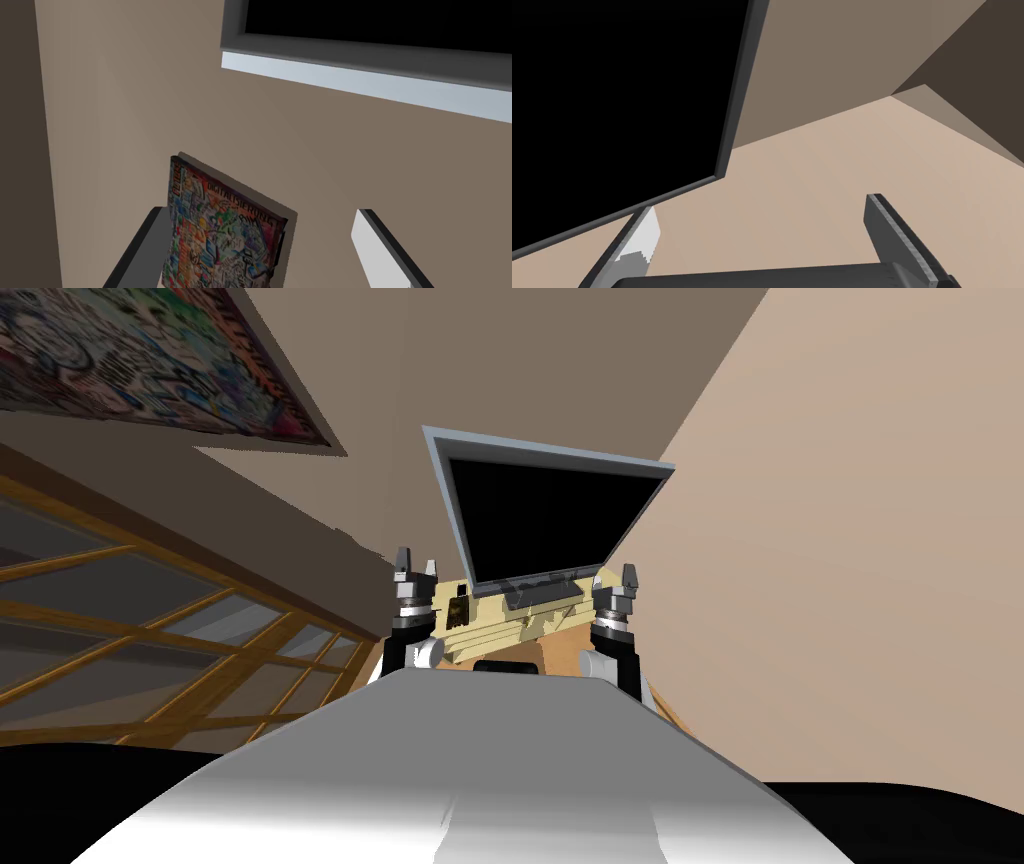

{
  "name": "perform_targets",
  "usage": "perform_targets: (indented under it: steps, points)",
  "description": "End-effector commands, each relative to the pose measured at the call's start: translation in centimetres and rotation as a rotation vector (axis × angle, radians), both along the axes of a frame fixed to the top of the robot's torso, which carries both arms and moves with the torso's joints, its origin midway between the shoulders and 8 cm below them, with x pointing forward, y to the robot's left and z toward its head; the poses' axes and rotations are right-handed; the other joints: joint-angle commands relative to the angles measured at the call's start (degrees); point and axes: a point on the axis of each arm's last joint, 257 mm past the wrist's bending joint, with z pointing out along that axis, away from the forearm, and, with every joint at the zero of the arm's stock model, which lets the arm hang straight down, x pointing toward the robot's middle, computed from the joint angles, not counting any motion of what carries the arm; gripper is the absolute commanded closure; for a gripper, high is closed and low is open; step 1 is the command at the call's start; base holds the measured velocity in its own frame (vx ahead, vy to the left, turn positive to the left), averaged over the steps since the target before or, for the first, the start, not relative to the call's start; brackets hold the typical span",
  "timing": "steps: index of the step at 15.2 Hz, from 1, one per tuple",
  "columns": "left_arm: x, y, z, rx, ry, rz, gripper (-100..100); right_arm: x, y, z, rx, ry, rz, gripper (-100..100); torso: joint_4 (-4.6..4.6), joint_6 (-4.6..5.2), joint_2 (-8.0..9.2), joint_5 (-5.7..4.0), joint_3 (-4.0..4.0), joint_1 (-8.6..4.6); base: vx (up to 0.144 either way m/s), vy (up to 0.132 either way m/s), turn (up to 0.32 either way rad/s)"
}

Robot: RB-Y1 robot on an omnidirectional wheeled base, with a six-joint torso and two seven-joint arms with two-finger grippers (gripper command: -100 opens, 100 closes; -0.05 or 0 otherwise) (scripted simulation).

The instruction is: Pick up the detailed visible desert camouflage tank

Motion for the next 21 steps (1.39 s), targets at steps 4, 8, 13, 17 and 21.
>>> perform_targets:
  steps: [4, 8, 13, 17, 21]
  points:
    - [0.9, -1.5, -2.6, 0.051, 0.061, -0.075, -100, 0.0, 0.0, 0.0, 0.0, 0.0, 0.0, 0, 0.0, 0.02, 0.04, 0.02, 0.02, 0.1, -0.008, 0.018, -0.072]
    - [1.5, -2.6, -5.5, 0.08, 0.125, -0.139, -100, 0.0, 0.0, 0.0, 0.0, 0.0, 0.0, 0, 0.0, 0.02, 0.05, 0.04, 0.02, 0.16, -0.011, 0.032, -0.097]
    - [1.9, -4.3, -11.1, 0.114, 0.249, -0.252, -100, 0.0, 0.0, 0.0, 0.0, 0.0, 0.0, 0, 0.01, 0.01, 0.05, 0.04, 0.03, 0.17, -0.012, 0.032, -0.108]
    - [1.6, -5.2, -16.1, 0.134, 0.359, -0.332, -100, 0.0, 0.0, 0.0, 0.0, 0.0, 0.0, 0, 0.01, 0.02, 0.06, 0.05, 0.03, 0.19, -0.016, 0.034, -0.154]
    - [0.5, -5.6, -21.6, 0.153, 0.484, -0.412, -100, 0.0, 0.0, 0.0, 0.0, 0.0, 0.0, 0, 0.0, 0.01, 0.05, 0.05, 0.02, 0.21, -0.014, 0.037, -0.167]
